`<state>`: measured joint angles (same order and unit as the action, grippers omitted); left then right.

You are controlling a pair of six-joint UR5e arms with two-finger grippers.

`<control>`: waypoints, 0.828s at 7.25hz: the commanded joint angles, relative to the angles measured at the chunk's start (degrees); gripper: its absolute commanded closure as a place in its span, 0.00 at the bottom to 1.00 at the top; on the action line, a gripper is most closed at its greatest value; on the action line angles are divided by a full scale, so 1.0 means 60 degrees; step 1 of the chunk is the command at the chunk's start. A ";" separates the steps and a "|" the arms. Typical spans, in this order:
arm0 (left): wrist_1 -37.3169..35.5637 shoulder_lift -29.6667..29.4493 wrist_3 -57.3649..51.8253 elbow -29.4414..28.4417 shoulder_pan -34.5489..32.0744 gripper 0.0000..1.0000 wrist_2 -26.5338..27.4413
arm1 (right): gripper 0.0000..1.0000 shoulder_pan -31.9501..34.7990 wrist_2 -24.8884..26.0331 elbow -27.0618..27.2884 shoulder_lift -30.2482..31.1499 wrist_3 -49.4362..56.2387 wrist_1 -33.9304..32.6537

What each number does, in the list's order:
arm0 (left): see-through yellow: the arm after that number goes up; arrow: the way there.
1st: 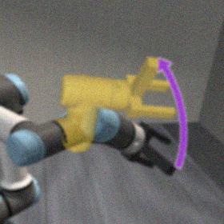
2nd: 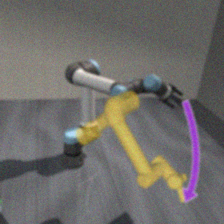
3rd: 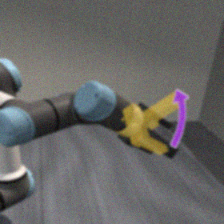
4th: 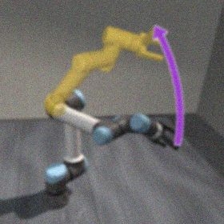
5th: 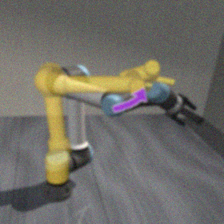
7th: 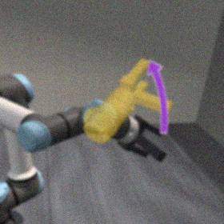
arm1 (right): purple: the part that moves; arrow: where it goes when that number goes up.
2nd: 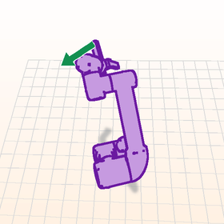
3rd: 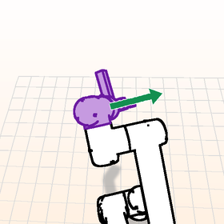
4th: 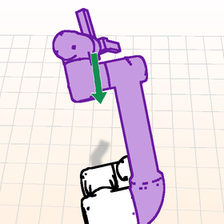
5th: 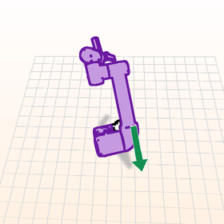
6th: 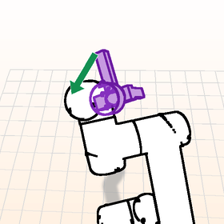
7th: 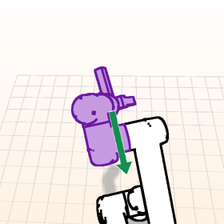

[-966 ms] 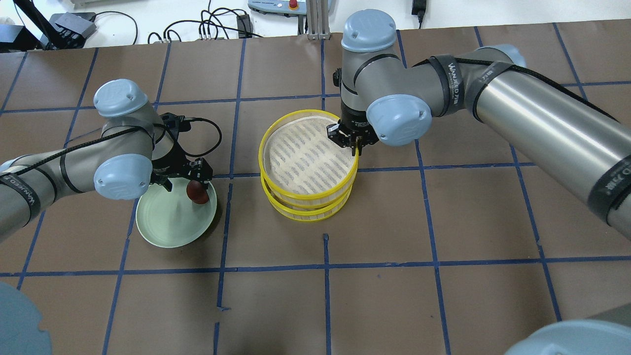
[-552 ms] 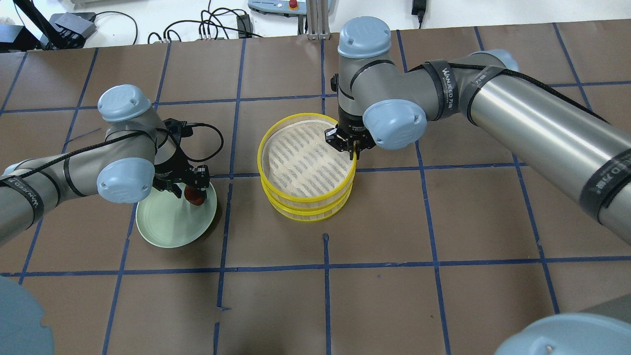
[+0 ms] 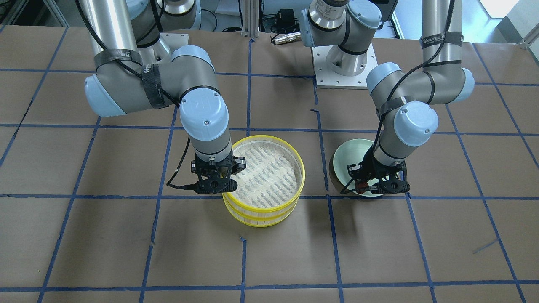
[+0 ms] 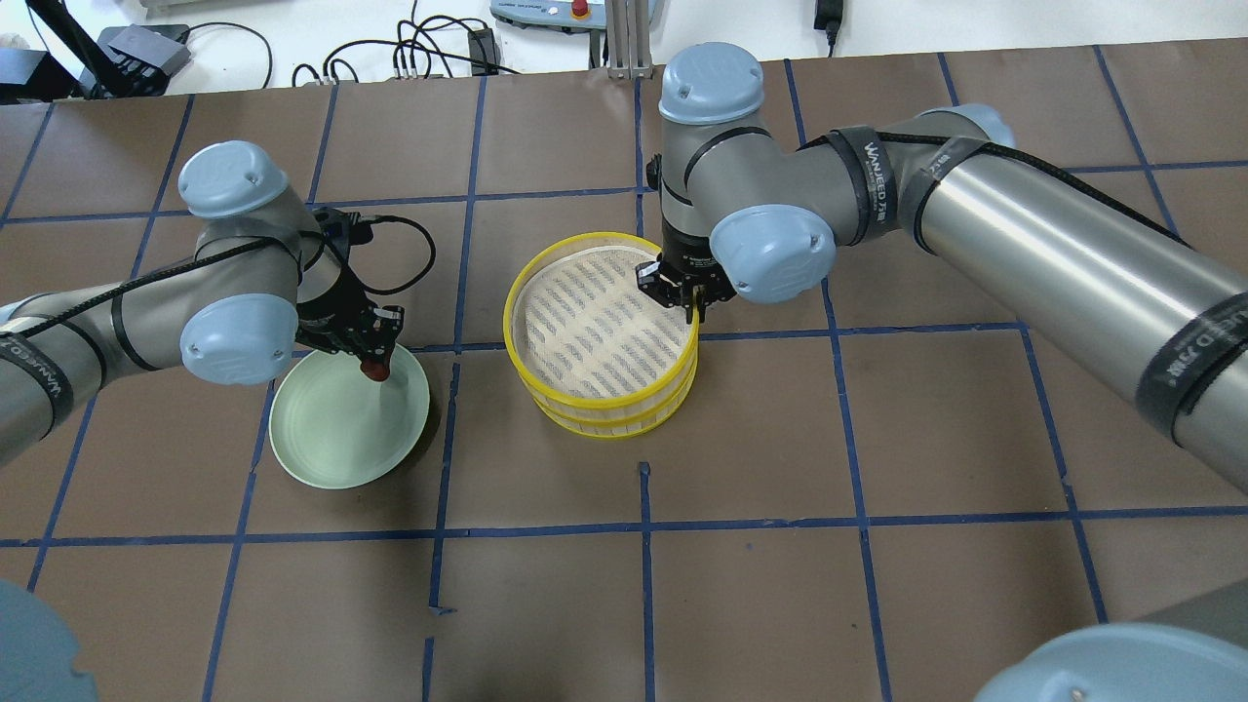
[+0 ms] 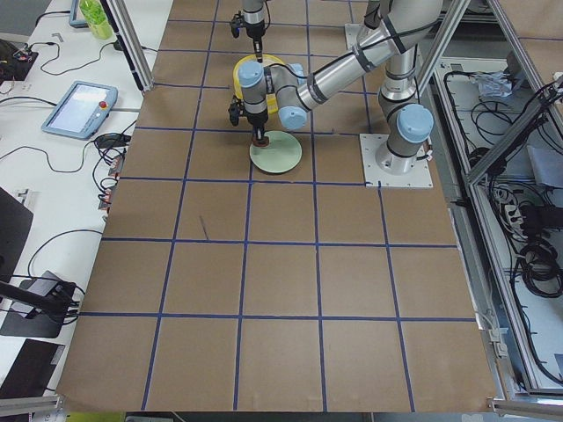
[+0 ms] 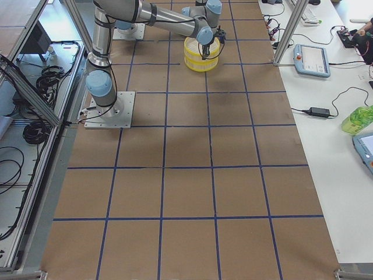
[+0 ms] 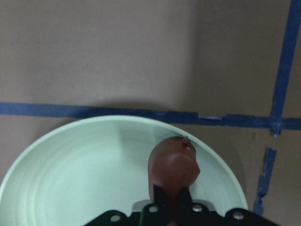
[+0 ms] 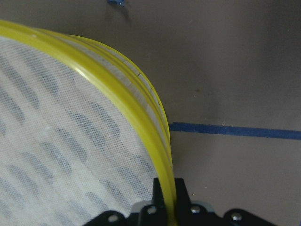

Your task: Stack buns with steamer

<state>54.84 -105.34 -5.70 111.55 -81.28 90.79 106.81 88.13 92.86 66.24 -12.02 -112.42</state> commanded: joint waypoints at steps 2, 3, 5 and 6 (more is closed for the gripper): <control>0.1825 0.0696 0.0361 -0.1783 -0.0613 0.99 -0.0421 | 0.00 0.0010 0.0107 -0.0008 0.0048 0.0027 0.0088; 0.2122 0.0580 0.1654 -0.2371 -0.1270 0.99 -0.0642 | 0.00 -0.0135 0.0078 -0.0153 0.0281 0.0070 0.0175; 0.1979 0.0374 0.3387 -0.2727 -0.2531 0.99 -0.0979 | 0.00 -0.0703 0.0063 -0.0155 0.1477 0.0231 0.0975; 0.1935 0.0359 0.4135 -0.2757 -0.3001 0.99 -0.1242 | 0.00 -0.1418 -0.0010 -0.0140 0.2180 0.0536 0.1809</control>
<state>66.74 -102.90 12.79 95.74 -95.16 85.16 102.72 88.43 91.98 74.04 -10.51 -107.13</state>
